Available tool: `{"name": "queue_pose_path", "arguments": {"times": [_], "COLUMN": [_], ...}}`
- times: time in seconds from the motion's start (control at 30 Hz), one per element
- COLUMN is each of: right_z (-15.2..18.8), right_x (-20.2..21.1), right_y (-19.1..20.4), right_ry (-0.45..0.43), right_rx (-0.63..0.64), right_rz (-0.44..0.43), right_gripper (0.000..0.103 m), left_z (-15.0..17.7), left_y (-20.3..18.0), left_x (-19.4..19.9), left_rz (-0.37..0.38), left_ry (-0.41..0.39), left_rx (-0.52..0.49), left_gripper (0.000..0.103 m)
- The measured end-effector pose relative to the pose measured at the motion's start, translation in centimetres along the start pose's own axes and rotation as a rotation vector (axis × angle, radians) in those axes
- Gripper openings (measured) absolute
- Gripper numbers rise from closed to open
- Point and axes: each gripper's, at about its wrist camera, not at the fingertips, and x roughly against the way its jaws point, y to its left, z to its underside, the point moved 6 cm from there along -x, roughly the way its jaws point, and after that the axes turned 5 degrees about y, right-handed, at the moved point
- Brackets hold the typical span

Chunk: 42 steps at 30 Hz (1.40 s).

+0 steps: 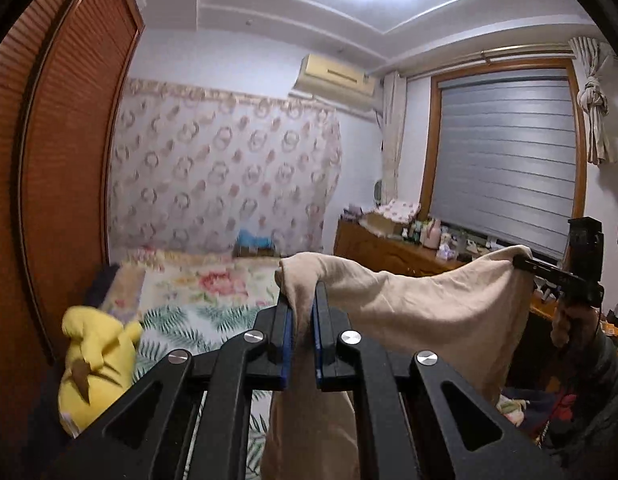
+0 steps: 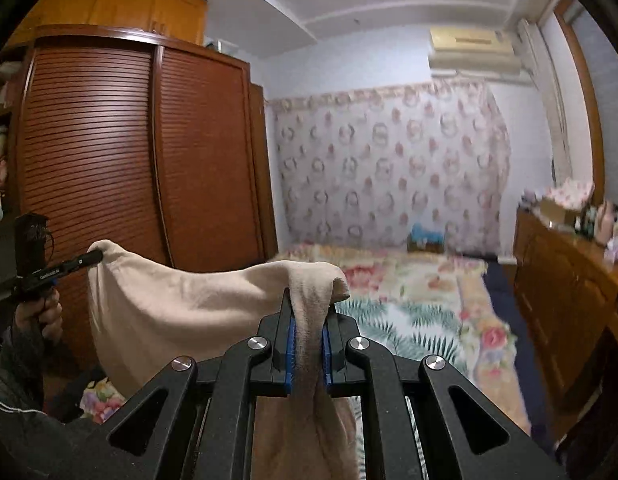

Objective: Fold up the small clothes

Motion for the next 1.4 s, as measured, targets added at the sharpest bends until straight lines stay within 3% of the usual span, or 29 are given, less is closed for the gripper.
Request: {"name": "queue_pose_path", "arguments": {"times": [0.33, 0.5, 0.63, 0.73, 0.8, 0.93, 1.0, 1.13, 1.17, 1.2, 1.27, 1.4], "right_z": [-4.3, -5.3, -7.4, -7.9, -6.6, -0.7, 2.9, 8.4, 9.1, 9.6, 11.6, 13.7], "right_x": [0.5, -3.9, -9.6, -17.0, -22.1, -32.5, -35.6, -37.1, -37.1, -37.1, -36.2, -33.5], "right_y": [0.3, -0.5, -1.9, -3.6, -5.4, -8.9, -10.0, -10.3, -10.4, -10.3, -9.9, -11.0], "right_ry": [-0.118, -0.113, -0.055, 0.033, 0.111, 0.311, 0.371, 0.441, 0.453, 0.465, 0.486, 0.513], "right_rx": [0.102, 0.156, 0.191, 0.182, 0.152, 0.085, 0.028, -0.001, 0.007, 0.009, 0.009, -0.004], "right_rz": [0.015, 0.055, 0.119, 0.163, 0.178, 0.285, 0.284, 0.259, 0.254, 0.24, 0.209, 0.17], "right_gripper": [0.01, 0.01, 0.01, 0.01, 0.01, 0.039, 0.039, 0.042, 0.042, 0.042, 0.042, 0.042], "left_z": [-7.7, -11.2, -12.4, -10.9, -8.7, -3.3, 0.0, 4.0, 4.6, 5.4, 6.4, 9.1], "left_y": [0.6, 2.9, 5.8, 8.5, 10.6, 14.2, 14.9, 14.4, 14.0, 13.5, 12.7, 10.5], "left_x": [0.3, -3.5, -9.8, -16.0, -20.8, -26.9, -27.8, -26.8, -26.3, -25.5, -24.4, -22.4], "left_rz": [-0.046, -0.112, -0.17, -0.22, -0.238, -0.263, -0.245, -0.198, -0.195, -0.189, -0.163, -0.122], "left_ry": [-0.136, -0.129, -0.059, 0.041, 0.137, 0.301, 0.366, 0.436, 0.443, 0.447, 0.453, 0.479], "left_rx": [-0.08, -0.1, -0.101, -0.103, -0.1, -0.093, -0.071, -0.07, -0.075, -0.078, -0.082, -0.076], "left_gripper": [0.009, 0.009, 0.009, 0.009, 0.025, 0.039, 0.041, 0.044, 0.051, 0.067, 0.079, 0.079]}}
